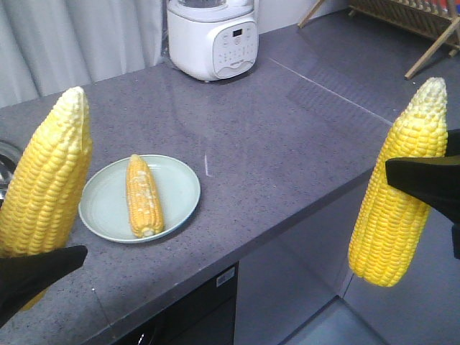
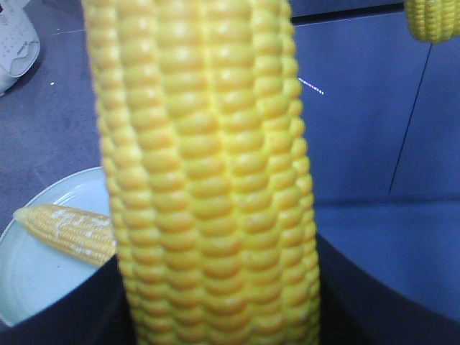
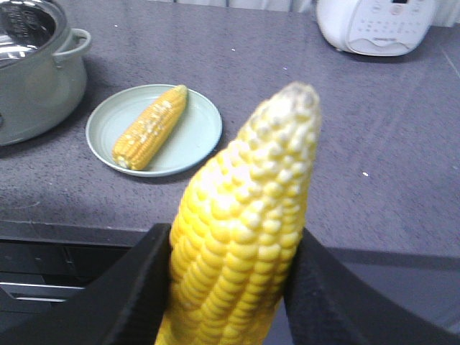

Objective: Distribute corn equally
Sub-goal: 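Drive the base away from the pot holding both cobs upright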

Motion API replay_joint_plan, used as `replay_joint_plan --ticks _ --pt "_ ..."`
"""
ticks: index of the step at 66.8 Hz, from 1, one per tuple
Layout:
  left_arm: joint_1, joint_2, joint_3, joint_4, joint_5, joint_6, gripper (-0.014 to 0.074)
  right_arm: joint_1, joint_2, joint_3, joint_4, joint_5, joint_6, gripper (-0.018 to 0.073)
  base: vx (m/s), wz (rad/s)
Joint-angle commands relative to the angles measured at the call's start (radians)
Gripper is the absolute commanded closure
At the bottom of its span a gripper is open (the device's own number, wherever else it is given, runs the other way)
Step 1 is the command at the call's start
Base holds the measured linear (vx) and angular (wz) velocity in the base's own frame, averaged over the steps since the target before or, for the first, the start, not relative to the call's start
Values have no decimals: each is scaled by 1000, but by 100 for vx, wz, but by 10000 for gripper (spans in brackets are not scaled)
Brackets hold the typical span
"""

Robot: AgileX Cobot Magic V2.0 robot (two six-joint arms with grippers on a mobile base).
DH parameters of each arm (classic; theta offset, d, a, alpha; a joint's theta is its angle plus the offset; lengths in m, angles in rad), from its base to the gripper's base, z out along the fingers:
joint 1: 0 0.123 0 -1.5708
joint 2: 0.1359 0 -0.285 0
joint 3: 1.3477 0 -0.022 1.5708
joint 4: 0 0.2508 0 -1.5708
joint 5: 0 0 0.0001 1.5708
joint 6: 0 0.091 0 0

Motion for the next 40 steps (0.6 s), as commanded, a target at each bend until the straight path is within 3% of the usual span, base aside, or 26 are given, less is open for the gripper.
replay_joint_plan --ticks 1,40 --pt "0 -2 -23 -32 -65 -2 325 -1 -4 -25 23 -65 -5 447 -2 -31" --pt "0 -2 -23 -32 -64 -2 325 -1 -4 -25 23 -65 -5 447 -3 -39"
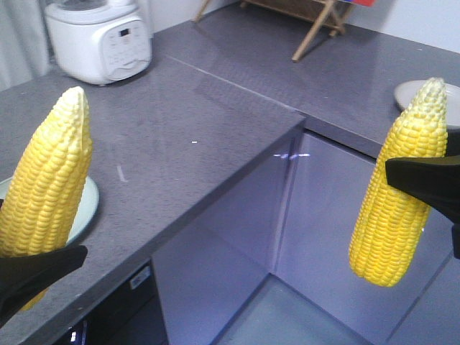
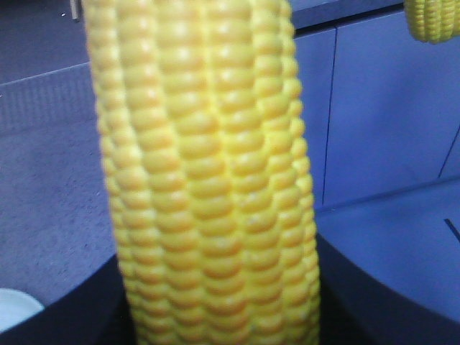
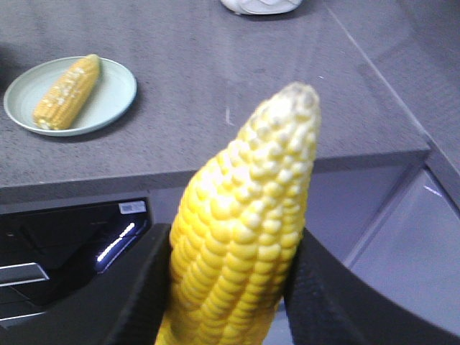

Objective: Distribute corn equally
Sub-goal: 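Drive the base away from the pot holding both cobs upright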

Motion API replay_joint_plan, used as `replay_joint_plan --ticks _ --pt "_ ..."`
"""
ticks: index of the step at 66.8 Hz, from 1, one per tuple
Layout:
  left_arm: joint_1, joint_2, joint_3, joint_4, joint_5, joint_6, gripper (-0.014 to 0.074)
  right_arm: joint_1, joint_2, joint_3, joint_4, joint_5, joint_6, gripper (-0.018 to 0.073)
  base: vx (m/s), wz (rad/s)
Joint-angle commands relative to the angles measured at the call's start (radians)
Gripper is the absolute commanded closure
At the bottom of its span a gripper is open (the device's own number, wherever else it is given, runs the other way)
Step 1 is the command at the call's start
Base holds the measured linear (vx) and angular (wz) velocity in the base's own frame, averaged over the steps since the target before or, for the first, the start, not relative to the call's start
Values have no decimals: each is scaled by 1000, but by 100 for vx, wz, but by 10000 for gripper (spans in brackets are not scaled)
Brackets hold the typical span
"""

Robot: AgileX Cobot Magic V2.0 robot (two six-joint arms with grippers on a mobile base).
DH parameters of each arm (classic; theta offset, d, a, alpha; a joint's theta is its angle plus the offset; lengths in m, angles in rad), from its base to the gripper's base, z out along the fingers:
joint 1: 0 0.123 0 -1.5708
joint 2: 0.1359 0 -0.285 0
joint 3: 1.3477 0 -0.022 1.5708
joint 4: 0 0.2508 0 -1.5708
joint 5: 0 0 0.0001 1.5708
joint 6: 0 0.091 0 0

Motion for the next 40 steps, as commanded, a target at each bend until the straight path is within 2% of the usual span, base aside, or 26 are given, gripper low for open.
replay_joint_plan --ticks 1,40 --pt "0 -2 -23 -32 -64 -2 325 -1 -4 -25 23 -65 -5 447 -3 -45" --pt "0 -2 -23 -32 -64 -2 325 -1 -4 -25 23 -65 -5 447 -3 -41"
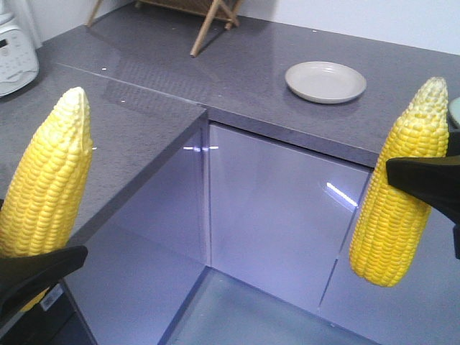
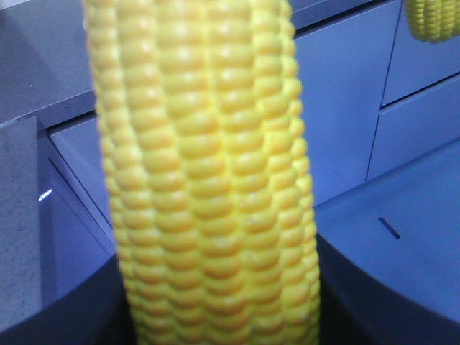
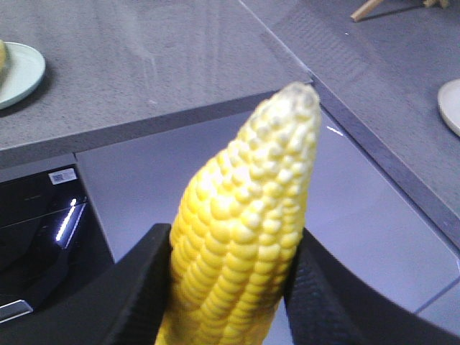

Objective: Distribute corn equally
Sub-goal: 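Drive the base away from the pot holding both cobs upright, then drive the base toward the counter with the two empty plates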

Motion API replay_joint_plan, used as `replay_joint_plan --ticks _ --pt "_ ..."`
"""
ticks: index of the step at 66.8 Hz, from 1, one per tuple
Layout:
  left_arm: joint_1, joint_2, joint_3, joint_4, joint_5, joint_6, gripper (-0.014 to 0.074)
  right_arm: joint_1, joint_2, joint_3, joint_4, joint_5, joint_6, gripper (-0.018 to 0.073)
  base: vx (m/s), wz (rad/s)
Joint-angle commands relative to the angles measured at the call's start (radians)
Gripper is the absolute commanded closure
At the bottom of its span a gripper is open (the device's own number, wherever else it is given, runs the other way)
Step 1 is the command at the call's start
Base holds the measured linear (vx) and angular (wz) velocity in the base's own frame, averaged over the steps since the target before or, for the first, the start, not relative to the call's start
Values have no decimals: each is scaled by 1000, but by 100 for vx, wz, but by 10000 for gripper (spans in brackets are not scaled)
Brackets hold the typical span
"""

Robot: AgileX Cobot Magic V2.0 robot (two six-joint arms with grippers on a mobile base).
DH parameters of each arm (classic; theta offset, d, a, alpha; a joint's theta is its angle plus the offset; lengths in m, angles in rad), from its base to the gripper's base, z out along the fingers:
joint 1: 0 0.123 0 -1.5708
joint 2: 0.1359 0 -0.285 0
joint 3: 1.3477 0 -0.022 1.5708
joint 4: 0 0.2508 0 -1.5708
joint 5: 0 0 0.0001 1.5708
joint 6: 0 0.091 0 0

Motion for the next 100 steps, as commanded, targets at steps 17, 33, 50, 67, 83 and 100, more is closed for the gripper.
replay_joint_plan --ticks 17,33,50,67,83,100 --pt "0 -2 -23 -32 -64 -2 325 -1 -4 -25 24 -65 -5 447 -1 -29" --pt "0 -2 -23 -32 -64 -2 325 -1 -4 -25 24 -65 -5 447 0 -24" --pt "0 -2 -23 -32 -64 -2 325 -1 -4 -25 24 -65 -5 447 0 -19" --pt "0 -2 -23 -32 -64 -2 325 -1 -4 -25 24 -65 -5 447 1 -16" --pt "0 -2 -23 -32 -64 -2 325 -1 -4 -25 24 -65 -5 447 1 -14" --pt "0 -2 -23 -32 -64 -2 325 -1 -4 -25 24 -65 -5 447 1 -15"
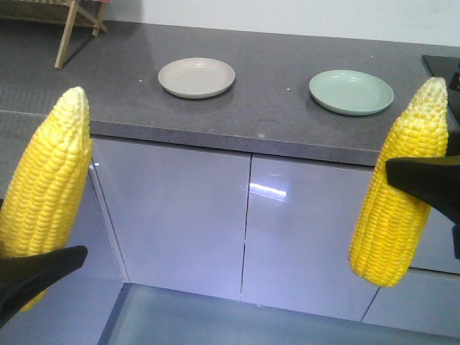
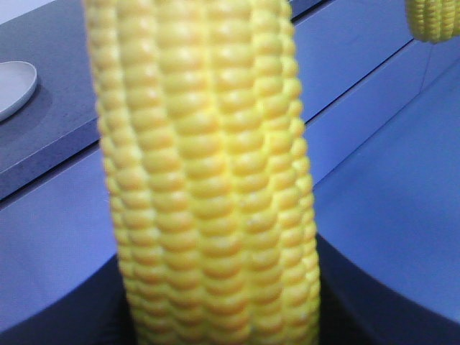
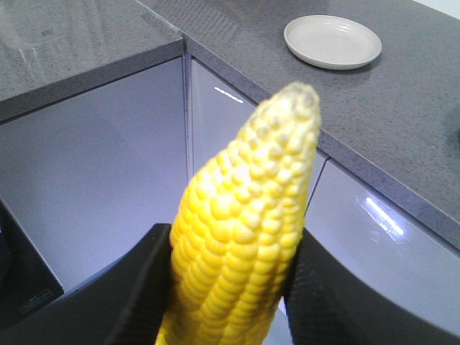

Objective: Distribute corn equally
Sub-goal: 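Drive the base toward the counter with the two empty plates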

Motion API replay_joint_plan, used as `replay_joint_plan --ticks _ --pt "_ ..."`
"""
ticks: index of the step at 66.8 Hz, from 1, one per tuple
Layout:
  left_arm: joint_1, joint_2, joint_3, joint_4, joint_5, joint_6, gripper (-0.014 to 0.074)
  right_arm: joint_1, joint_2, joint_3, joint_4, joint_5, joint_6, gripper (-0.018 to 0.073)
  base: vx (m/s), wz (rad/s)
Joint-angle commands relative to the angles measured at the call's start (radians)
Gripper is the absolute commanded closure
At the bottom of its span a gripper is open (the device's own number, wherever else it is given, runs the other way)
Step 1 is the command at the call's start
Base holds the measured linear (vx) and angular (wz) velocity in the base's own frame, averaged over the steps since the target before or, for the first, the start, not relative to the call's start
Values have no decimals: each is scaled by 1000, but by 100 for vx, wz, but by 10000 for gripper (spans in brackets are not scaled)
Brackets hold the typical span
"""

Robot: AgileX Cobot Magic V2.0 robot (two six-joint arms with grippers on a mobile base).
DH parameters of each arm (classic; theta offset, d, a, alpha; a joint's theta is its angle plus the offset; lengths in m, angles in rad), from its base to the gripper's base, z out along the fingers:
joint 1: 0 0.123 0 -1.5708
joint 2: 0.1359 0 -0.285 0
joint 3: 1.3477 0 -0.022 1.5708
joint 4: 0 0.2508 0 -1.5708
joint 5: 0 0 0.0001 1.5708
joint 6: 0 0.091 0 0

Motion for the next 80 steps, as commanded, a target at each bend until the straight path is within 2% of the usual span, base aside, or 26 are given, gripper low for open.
replay_joint_plan --ticks 1,80 --pt "0 -2 -23 -32 -64 -2 325 -1 -4 -25 24 -65 -5 447 1 -16" --pt "0 -2 -23 -32 -64 -2 325 -1 -4 -25 24 -65 -5 447 2 -11"
